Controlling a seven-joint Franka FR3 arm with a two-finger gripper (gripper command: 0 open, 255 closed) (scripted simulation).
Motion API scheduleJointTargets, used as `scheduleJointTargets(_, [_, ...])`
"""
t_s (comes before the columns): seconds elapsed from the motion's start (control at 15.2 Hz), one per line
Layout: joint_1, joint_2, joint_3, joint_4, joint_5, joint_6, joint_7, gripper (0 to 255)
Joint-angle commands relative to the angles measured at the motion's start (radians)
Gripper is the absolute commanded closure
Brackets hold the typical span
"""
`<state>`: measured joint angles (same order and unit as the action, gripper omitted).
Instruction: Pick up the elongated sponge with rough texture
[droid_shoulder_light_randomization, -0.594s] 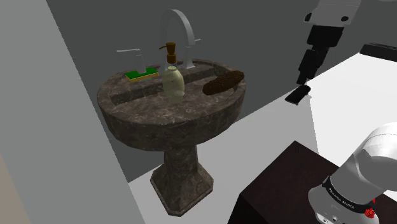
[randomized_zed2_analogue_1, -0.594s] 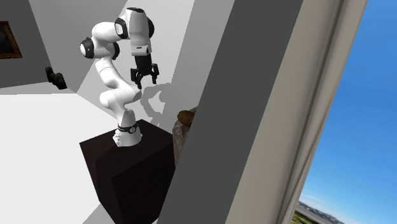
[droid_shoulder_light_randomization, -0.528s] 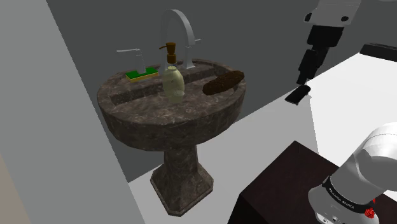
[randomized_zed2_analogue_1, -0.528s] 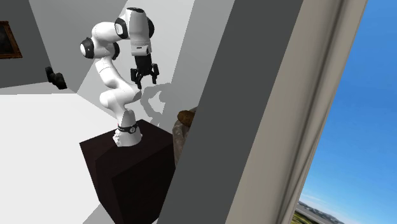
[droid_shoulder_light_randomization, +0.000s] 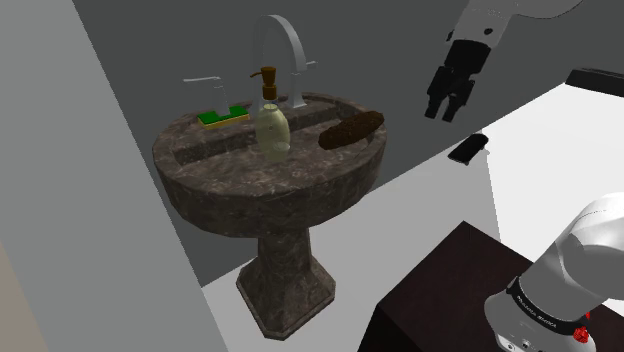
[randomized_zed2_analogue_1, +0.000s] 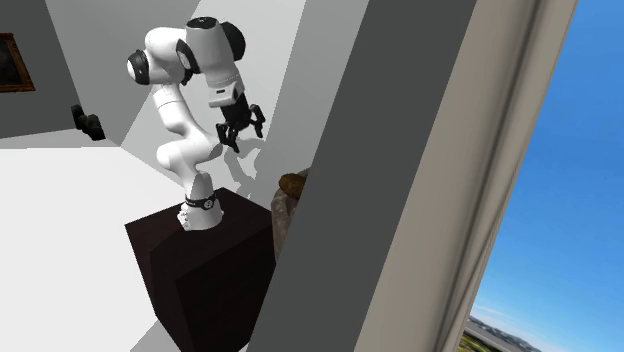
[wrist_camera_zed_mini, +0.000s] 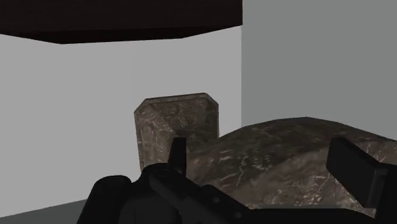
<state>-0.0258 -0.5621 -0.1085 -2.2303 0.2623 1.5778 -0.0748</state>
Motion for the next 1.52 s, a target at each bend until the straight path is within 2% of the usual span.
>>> scheduleJointTargets(0.0, [0.006, 0.087, -0.03, 0.044, 0.068, 0.033, -0.003, 0])
scheduleJointTargets(0.4, [0.016, 0.323, -0.126, 0.176, 0.287, 0.075, -0.05, 0])
scheduleJointTargets(0.73, [0.004, 0.528, -0.188, 0.305, 0.501, 0.058, -0.096, 0])
scheduleJointTargets(1.39, [0.005, 0.55, -0.184, 0.237, 0.514, 0.124, -0.157, 0])
scheduleJointTargets(1.45, [0.005, 0.55, -0.183, 0.238, 0.514, 0.123, -0.156, 255])
